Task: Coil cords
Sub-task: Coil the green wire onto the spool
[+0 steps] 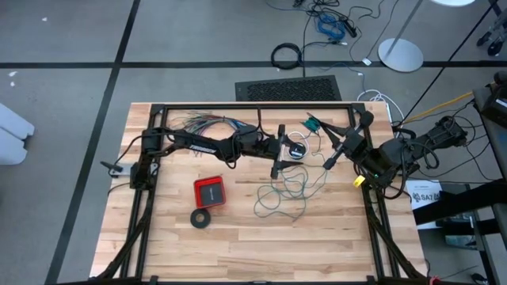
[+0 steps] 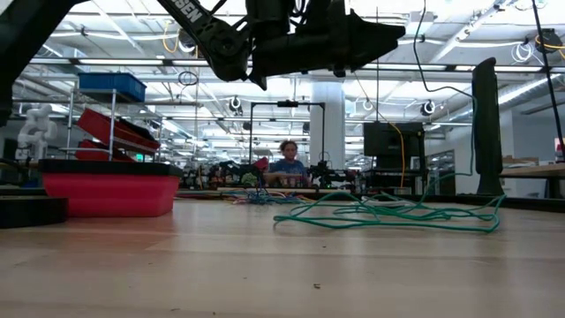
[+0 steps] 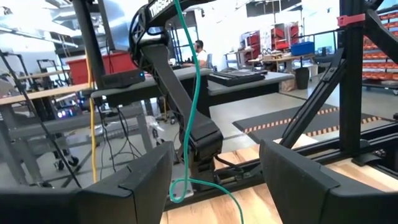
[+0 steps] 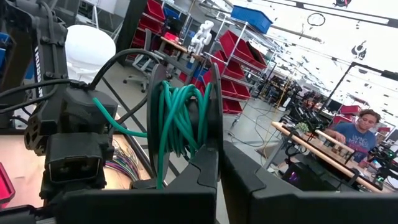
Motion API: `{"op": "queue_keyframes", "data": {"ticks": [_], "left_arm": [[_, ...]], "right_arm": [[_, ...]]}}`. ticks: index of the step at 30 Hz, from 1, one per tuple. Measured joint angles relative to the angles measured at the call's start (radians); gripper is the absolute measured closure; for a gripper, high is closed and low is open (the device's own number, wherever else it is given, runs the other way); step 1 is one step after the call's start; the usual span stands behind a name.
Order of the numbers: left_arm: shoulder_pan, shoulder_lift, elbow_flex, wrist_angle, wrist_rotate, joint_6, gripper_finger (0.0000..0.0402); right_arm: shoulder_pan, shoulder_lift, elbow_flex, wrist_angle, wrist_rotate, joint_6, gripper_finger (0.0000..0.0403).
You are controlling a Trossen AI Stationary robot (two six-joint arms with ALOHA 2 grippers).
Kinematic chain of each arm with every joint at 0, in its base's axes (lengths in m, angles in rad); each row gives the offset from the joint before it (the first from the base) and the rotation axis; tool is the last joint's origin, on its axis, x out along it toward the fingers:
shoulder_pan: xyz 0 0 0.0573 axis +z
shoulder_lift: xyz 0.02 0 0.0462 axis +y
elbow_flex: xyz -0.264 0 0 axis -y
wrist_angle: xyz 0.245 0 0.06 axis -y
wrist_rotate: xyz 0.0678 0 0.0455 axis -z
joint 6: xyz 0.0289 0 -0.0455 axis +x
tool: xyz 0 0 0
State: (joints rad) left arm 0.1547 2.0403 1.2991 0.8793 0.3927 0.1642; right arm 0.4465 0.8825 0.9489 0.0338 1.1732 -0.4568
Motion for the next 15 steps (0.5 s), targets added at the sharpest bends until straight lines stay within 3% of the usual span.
{"op": "queue_keyframes", "data": {"ticks": [15], "left_arm": [[0.027,0.000,0.000,-0.018,-0.030,-0.001,0.0155]], "right_arm": [[0.000,0.000,0.000,0.000,0.000,0.000,0.0403]]}}
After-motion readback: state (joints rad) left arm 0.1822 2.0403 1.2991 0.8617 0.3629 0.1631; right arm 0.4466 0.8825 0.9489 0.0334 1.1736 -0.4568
